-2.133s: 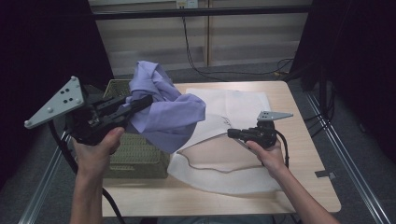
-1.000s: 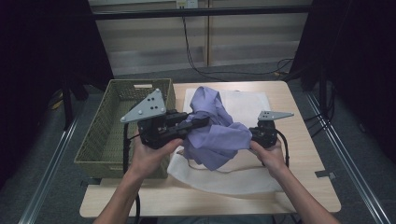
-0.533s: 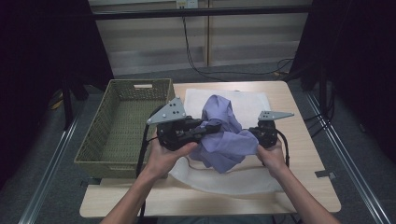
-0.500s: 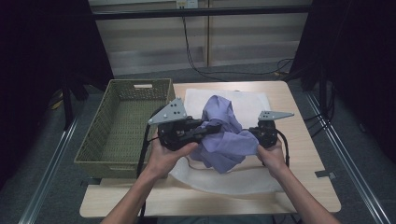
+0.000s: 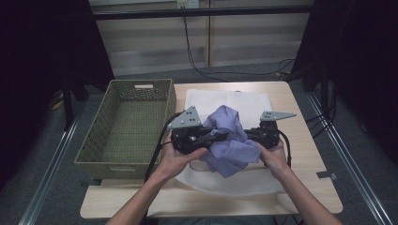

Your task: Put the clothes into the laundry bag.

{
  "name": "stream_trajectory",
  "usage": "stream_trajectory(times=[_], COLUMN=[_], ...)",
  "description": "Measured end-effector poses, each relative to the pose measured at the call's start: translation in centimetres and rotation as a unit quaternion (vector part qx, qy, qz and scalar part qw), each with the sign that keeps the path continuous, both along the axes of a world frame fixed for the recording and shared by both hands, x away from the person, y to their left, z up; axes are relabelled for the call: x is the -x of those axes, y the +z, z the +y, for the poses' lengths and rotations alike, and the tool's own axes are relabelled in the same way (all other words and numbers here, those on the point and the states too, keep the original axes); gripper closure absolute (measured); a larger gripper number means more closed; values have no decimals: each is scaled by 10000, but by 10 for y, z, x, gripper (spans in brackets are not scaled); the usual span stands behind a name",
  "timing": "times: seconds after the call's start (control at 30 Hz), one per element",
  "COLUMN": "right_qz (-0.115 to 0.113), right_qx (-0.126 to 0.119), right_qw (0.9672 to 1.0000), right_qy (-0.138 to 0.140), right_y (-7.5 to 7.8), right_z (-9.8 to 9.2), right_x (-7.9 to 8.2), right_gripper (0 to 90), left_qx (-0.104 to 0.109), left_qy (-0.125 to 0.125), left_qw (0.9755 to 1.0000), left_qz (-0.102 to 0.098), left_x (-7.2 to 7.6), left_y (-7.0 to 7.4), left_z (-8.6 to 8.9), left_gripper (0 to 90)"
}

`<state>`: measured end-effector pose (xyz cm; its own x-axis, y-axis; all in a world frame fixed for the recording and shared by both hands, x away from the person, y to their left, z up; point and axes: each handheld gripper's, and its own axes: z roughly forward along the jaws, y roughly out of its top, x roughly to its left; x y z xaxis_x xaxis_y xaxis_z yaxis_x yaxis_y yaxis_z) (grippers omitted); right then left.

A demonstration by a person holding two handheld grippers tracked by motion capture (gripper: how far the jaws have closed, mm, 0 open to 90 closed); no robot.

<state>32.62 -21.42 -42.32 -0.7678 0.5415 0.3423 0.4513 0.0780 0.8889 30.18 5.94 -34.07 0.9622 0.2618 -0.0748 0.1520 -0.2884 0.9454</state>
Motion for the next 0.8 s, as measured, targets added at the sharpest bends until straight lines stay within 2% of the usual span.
stream_trajectory(times=[0.33, 0.53, 0.8], right_qz=[21, 13, 34], right_qx=[12, 21, 31], right_qw=[10000, 10000, 10000], right_qy=[20, 29, 46], right_y=[0, 0, -1], right_z=[-1, 0, 0], right_x=[0, 0, 0], right_gripper=[890, 889, 890], left_qx=[-309, -599, -875], left_qy=[76, 207, 196], left_qw=[9994, 9978, 9957], left_qz=[127, 202, 232], left_x=[-9, -13, -15], left_y=[-25, -40, -54], left_z=[-8, -13, -21], left_gripper=[800, 794, 795])
